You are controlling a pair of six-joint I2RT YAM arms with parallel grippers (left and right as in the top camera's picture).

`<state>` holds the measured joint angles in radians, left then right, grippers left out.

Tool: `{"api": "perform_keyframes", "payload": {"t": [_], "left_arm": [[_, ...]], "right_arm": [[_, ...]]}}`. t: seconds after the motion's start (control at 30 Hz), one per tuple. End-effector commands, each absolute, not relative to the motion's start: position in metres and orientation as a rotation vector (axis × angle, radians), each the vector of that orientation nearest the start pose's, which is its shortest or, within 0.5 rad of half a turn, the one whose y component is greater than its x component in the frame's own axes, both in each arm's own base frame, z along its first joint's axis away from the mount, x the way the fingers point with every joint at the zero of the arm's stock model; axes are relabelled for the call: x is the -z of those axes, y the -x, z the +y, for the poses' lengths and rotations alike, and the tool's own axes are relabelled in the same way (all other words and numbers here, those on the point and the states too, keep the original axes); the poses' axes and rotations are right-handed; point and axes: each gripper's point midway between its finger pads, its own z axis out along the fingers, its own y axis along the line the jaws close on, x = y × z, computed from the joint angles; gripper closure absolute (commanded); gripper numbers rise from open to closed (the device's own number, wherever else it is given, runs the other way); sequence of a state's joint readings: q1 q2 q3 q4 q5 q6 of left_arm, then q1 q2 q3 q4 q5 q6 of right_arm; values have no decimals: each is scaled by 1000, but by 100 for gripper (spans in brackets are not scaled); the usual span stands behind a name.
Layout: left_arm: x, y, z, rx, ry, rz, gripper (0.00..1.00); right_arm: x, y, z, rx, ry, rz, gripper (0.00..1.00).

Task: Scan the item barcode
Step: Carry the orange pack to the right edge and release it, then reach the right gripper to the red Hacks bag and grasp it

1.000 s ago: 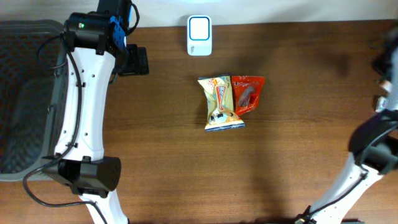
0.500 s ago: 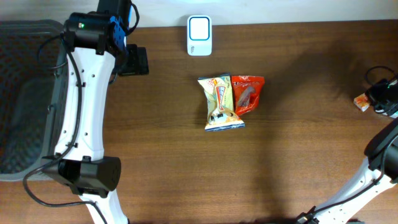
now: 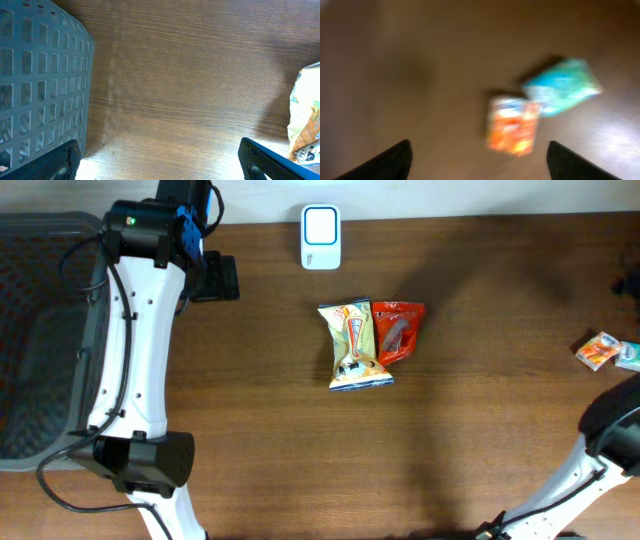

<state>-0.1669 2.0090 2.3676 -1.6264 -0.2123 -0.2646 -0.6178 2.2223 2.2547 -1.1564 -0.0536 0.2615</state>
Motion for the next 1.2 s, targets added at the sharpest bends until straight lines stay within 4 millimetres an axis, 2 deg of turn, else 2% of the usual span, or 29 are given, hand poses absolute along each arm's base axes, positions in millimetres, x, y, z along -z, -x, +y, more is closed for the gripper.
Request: {"api": "perform_keyframes", "payload": {"t": [0.0, 0.03, 0.07, 0.1, 0.17, 0.2, 0.3, 0.33, 0.37, 0.4, 0.43, 0.47, 0.53, 0.6, 0.67, 0.7, 0.77, 0.9, 0.97, 1.03, 1.17], "left_arm": [[-265, -413, -33, -189, 177, 2785, 1], [-265, -413, -33, -189, 177, 2785, 1], [-265, -413, -33, -189, 177, 2785, 1], [-265, -413, -33, -189, 177, 2785, 1], [-265, -413, -33, -189, 177, 2785, 1], [-265, -413, -33, -189, 177, 2785, 1], [-265, -413, -33, -189, 177, 2785, 1], [-265, -413, -33, -189, 177, 2785, 1], [-265, -413, -33, -189, 177, 2785, 1], [-265, -413, -33, -189, 177, 2785, 1], [-265, -413, -33, -189, 177, 2785, 1], [-265, -413, -33, -189, 177, 2785, 1], [-265, -413, -33, -189, 177, 2785, 1], [-265, -413, -33, -189, 177, 2785, 1], [-265, -413, -33, -189, 177, 2785, 1], [-265, -413, -33, -189, 177, 2785, 1], [-265, -413, -33, -189, 177, 2785, 1], [-265, -413, -33, -189, 177, 2785, 1], [-265, -413, -33, -189, 177, 2785, 1], [-265, -413, -33, -189, 177, 2785, 1], [-265, -413, -33, -189, 177, 2785, 1]], "right_arm": [[-235, -483, -170, -552, -797, 2420, 9], [-229, -482, -132, -667, -755, 2487, 9], [-217, -481, -102, -688, -694, 2566, 9], [-206, -483, -71, -695, -531, 2633, 9], [-177, -485, -16, -656, -252, 2732, 9], [-153, -484, 6, -549, -181, 2803, 10], [-102, -474, 54, -308, -60, 2910, 46], [-92, -472, 65, -266, -29, 2921, 54], [-80, -467, 84, -240, 13, 2930, 68], [-73, -465, 93, -220, 14, 2934, 76], [-64, -460, 95, -157, -31, 2948, 92], [-58, -457, 93, -100, -55, 2960, 94], [-42, -446, 87, -30, -84, 3000, 95], [-17, -426, 84, -7, -86, 3082, 96], [-9, -415, 82, 8, -86, 3122, 96], [-14, -412, 81, 12, -87, 3135, 96], [-36, -412, 80, 18, -89, 3150, 96], [-115, -410, 74, 62, -91, 3154, 96], [-137, -396, 61, 154, -96, 3192, 95], [-133, -376, 52, 192, -115, 3279, 96], [-103, -368, 43, 208, -149, 3331, 95]]}}
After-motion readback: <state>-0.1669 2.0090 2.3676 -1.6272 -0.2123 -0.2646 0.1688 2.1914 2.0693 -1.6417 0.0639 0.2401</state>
